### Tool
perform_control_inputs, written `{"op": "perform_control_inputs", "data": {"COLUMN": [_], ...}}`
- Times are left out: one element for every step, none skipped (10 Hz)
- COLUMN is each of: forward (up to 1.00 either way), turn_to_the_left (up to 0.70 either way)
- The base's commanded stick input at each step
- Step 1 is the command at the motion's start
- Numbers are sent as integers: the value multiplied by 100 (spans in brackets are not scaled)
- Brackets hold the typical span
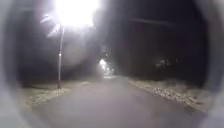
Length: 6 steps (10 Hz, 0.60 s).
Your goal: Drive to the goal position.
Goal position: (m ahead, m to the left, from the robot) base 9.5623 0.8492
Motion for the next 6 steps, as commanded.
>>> {"op": "perform_control_inputs", "data": {"forward": [100, 100, 100, 100, 100, 100], "turn_to_the_left": [12, 10, 10, 10, 14, 18]}}
